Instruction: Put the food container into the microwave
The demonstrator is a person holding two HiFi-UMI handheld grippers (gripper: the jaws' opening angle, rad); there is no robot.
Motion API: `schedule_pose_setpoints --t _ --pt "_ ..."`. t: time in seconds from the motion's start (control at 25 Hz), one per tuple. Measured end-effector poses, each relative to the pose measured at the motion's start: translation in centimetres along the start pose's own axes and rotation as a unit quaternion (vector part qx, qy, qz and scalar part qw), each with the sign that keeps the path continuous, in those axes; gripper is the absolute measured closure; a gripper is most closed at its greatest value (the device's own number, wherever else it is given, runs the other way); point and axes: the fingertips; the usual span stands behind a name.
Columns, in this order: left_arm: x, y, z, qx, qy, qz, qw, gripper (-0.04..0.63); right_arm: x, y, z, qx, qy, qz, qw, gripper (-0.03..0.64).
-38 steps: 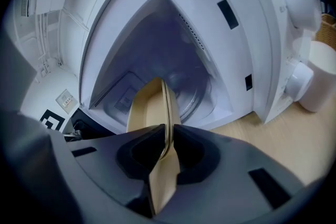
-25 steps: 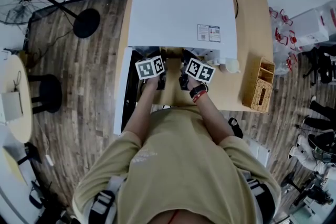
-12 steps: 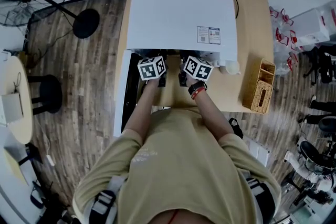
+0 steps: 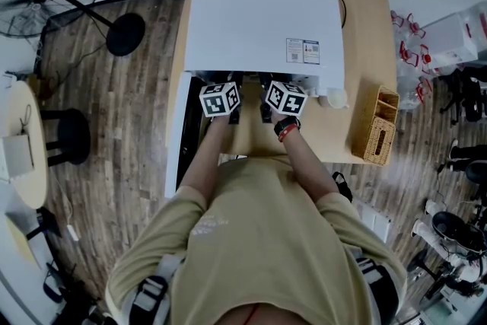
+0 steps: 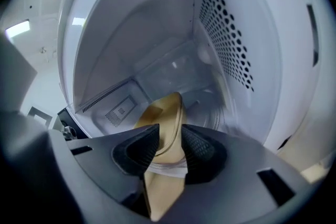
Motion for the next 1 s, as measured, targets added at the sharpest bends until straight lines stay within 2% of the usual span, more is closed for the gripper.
schedule_pose_setpoints --t 0.4,0.84,1.0 --pt "-0.1 -1.8 -0.4 0.018 0.012 0.016 0.9996 0.454 -0.6 -1.5 -0.7 0.004 -0.030 -0.008 1.000 0.483" --pt "1.1 -5.7 -2.3 0.033 0.050 0.036 0.9975 0.456 -1.4 -5.2 -3.2 0.015 -0.057 -0.023 0.998 0.486" --pt "1.8 -7.1 -3.6 0.034 0.067 0.039 0.9964 0.483 -2.1 -6.8 -4.4 0.022 -0.070 -0.029 0.997 0.509"
Point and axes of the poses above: the fingertips, and each gripper's own axes: y forward along the fingers, x to its right, z out of its top, and after that the axes turned 14 degrees about -x, right-handed
